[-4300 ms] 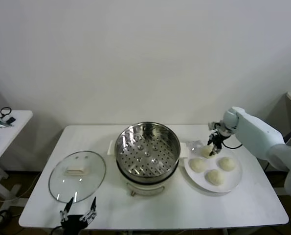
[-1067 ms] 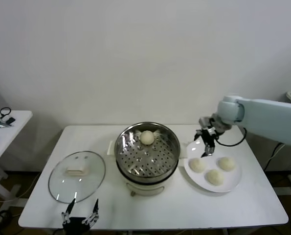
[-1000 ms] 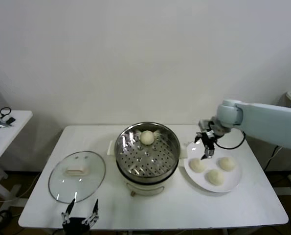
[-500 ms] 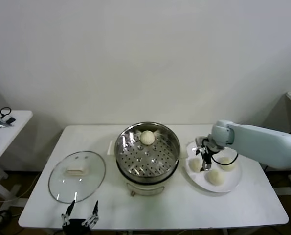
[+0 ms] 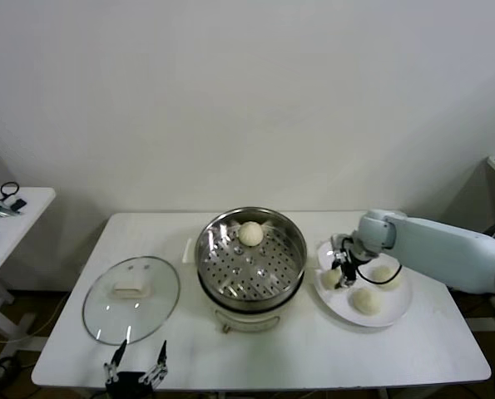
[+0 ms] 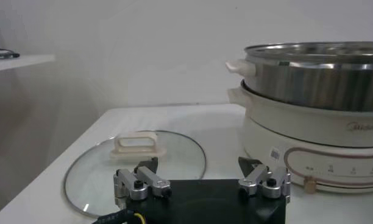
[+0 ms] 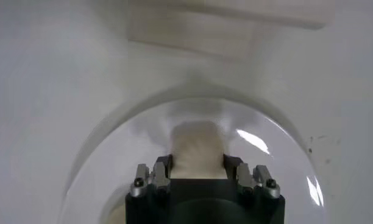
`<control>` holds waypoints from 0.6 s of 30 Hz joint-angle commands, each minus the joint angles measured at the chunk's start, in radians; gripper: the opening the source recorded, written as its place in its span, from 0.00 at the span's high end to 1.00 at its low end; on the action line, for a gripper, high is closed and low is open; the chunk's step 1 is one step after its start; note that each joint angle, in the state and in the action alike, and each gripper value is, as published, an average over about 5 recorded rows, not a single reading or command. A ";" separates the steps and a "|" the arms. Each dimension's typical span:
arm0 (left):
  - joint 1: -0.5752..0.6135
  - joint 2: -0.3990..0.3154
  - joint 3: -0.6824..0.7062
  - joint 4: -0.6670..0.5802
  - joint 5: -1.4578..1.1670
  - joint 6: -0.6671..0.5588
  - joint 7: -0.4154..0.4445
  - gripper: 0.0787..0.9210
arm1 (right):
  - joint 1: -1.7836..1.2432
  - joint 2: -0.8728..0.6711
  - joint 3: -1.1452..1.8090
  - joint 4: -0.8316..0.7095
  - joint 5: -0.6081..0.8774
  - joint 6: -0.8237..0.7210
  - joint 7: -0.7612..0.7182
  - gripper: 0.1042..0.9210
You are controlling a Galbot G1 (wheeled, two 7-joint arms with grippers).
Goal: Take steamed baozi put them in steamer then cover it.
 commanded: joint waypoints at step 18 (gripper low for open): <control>-0.002 0.015 0.026 -0.008 0.006 -0.003 0.001 0.12 | 0.693 0.390 -0.157 0.270 0.601 -0.134 0.031 0.41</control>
